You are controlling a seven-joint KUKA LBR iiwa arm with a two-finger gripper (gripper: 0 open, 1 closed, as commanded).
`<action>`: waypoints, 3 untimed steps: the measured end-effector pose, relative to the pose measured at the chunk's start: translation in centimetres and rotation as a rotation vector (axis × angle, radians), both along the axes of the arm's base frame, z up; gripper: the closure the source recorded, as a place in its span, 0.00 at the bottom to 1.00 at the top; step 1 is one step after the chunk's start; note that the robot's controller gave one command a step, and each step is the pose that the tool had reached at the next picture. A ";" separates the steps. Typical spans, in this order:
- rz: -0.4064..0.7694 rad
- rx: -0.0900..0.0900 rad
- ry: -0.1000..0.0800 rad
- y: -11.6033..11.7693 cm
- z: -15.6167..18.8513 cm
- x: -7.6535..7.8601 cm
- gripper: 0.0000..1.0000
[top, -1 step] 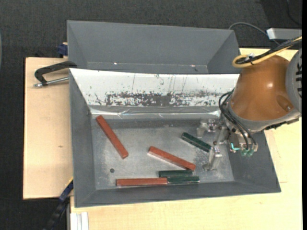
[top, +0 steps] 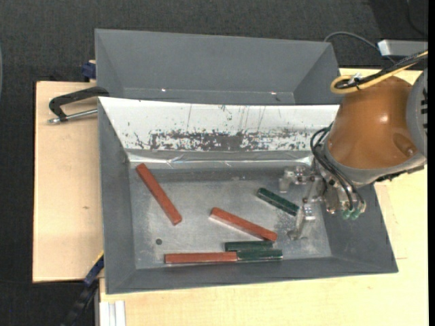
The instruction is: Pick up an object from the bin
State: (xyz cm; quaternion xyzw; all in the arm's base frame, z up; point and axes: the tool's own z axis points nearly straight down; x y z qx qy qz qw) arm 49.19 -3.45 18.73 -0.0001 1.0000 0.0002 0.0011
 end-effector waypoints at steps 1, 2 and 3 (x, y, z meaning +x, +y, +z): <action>0.095 0.000 -0.003 3.2 -5.2 1.0 0.00; 0.065 0.001 0.003 7.3 -11.7 1.6 0.00; -0.048 0.001 0.003 8.0 -11.6 1.3 0.00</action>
Offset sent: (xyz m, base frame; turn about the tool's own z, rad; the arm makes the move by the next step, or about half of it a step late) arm 0.0159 0.0720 -0.1173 -0.0659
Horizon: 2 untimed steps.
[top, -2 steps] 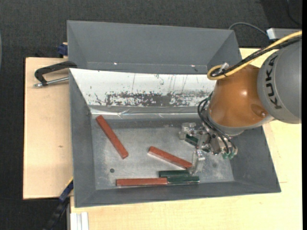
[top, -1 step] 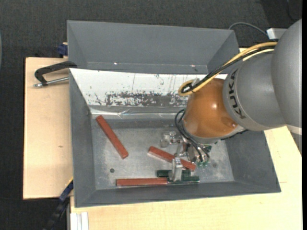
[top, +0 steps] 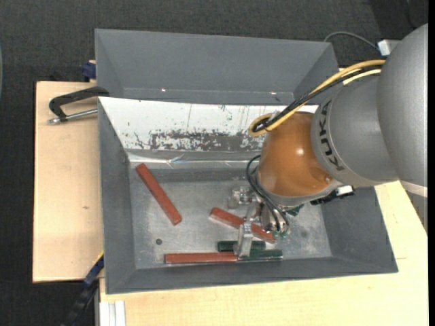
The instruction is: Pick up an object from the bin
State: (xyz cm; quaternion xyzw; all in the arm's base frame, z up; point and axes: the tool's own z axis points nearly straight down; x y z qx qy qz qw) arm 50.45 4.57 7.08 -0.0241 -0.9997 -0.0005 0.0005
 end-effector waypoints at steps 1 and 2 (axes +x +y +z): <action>0.109 0.001 -0.004 -0.5 0.0 0.4 0.00; 0.001 0.001 -0.003 0.1 0.2 0.1 1.00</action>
Offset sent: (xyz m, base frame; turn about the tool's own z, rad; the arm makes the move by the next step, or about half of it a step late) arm 0.0000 0.0000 0.0000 0.0000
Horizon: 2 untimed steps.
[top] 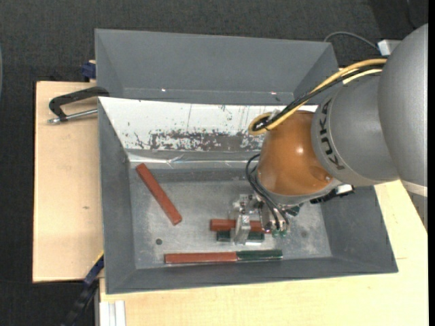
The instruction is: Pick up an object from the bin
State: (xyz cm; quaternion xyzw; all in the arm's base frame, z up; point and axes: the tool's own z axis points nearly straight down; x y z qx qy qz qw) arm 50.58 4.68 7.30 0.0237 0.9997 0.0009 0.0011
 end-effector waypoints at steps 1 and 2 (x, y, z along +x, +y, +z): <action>0.000 0.000 0.000 0.0 0.0 0.0 1.00; 0.000 0.000 0.001 0.0 0.3 -0.1 1.00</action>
Offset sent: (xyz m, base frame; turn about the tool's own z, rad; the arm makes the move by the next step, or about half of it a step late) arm -0.0001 -0.0001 0.0392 0.0000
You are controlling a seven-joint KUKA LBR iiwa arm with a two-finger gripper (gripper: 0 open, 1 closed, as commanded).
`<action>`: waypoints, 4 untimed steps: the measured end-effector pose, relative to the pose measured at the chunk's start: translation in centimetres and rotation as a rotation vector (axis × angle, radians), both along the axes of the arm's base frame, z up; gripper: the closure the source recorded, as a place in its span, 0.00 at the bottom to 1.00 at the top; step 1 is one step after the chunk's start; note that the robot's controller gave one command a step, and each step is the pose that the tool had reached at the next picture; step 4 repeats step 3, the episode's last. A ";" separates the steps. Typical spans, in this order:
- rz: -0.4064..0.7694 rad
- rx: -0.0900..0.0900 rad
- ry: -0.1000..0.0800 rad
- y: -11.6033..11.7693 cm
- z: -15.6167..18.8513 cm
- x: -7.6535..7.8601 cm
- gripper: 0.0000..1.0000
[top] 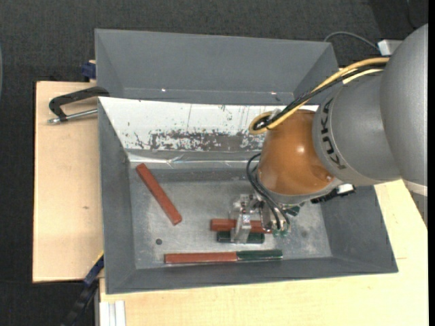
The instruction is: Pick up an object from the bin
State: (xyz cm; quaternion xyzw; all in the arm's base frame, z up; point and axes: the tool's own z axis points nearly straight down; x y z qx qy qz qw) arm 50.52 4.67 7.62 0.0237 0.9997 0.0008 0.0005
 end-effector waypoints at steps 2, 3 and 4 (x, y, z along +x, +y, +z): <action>0.000 -0.001 0.004 0.0 3.5 -0.1 1.00; 0.000 0.000 0.000 0.0 5.6 0.0 1.00; 0.000 0.000 0.000 0.0 5.6 0.0 1.00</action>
Offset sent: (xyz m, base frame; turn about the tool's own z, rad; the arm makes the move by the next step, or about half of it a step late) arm 0.0001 0.0000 0.0883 0.0000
